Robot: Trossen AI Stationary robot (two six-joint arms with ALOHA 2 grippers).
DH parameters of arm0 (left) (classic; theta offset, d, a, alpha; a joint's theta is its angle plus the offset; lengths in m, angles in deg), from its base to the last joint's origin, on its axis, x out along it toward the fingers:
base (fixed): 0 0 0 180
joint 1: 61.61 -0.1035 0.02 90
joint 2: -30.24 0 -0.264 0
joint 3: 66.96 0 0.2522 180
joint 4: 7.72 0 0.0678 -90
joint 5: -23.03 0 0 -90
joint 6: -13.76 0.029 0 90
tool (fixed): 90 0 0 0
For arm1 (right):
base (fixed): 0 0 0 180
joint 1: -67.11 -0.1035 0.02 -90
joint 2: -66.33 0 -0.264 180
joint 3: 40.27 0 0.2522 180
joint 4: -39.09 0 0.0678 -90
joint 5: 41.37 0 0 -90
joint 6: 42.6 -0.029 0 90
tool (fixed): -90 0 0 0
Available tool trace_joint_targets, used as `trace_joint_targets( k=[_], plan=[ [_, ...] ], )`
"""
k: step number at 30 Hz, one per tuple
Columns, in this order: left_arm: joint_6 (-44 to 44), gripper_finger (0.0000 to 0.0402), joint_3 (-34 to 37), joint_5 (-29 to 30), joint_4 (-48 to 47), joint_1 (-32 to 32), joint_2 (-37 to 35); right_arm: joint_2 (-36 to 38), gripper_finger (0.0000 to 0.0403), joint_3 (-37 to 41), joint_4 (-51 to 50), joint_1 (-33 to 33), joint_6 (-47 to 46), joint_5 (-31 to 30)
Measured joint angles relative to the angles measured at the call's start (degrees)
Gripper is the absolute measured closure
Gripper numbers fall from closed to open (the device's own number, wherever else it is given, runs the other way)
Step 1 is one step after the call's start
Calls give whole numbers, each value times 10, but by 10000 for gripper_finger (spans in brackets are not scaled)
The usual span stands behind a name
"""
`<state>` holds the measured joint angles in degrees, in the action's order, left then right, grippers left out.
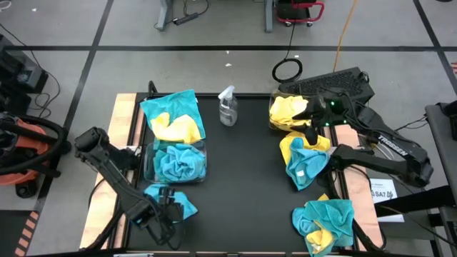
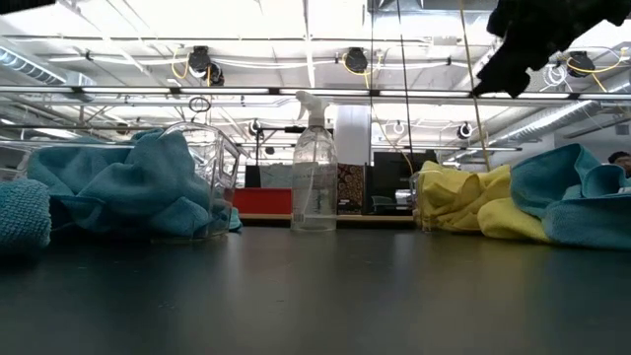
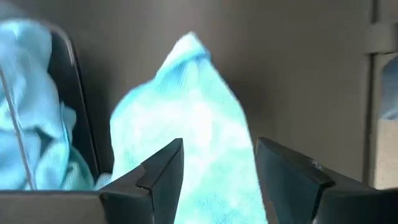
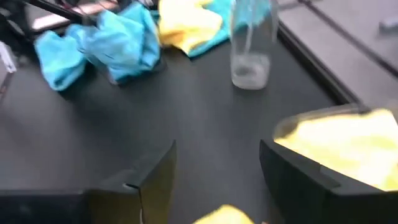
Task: Sort microfiber towel by color & place in baskets
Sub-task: Put the blue towel into the bottom transparent bin
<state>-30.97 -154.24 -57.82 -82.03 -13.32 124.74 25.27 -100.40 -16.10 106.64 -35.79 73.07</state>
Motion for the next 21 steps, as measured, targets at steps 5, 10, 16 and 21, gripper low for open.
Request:
trace_joint_targets(
  k=[5,10,16,21],
  plan=[
    [-56,194,41,-13,5,13,0,15,172,0,37,-35,-19,0],
    [-60,194,83,-31,67,15,0,19,172,0,45,-60,-31,0],
    [-73,194,144,-21,94,9,0,19,172,0,48,-90,-40,-1],
    [-89,195,200,-17,150,3,0,19,172,0,49,-113,-47,-1]
  ],
)
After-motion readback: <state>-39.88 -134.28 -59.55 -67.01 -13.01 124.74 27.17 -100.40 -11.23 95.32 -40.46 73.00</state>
